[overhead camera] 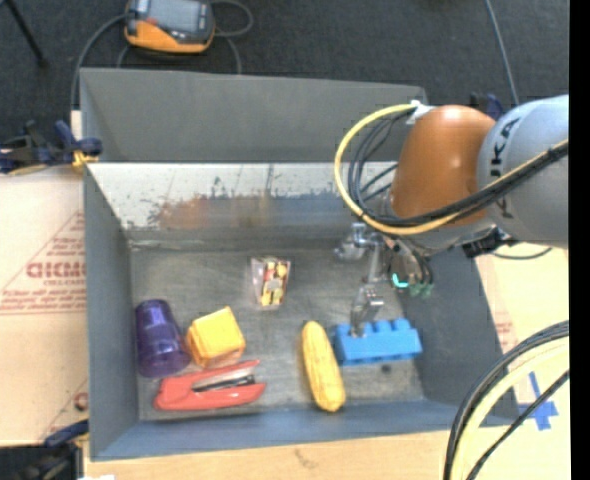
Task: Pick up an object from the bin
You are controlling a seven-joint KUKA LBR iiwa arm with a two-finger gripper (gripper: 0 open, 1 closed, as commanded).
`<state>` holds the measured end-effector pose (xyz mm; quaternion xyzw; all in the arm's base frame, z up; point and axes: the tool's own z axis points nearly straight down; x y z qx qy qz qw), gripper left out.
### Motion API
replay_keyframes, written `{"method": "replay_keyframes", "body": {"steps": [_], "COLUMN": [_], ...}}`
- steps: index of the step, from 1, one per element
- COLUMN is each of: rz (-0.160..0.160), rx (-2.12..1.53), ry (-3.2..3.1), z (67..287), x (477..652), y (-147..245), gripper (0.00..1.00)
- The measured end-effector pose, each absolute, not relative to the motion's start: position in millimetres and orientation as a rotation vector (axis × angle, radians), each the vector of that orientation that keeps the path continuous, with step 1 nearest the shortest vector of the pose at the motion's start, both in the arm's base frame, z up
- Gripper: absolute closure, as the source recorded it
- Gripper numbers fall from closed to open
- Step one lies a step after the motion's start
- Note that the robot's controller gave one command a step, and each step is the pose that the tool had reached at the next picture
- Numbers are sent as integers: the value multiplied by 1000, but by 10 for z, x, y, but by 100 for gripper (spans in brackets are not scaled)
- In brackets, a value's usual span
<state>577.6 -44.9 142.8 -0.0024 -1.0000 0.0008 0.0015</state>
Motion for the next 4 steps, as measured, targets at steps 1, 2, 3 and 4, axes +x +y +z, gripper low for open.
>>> {"method": "replay_keyframes", "body": {"steps": [1, 2, 3, 4], "rz": [4, 6, 2, 8], "rx": [-6, 121, 322, 574], "ry": [-3145, -3151, -3130, -3096], "z": [1463, 1252, 742, 749], "x": [5795, 5646, 4904, 4970], "y": [-451, -413, -812, -613], "gripper": [0, 0, 0, 100]}}
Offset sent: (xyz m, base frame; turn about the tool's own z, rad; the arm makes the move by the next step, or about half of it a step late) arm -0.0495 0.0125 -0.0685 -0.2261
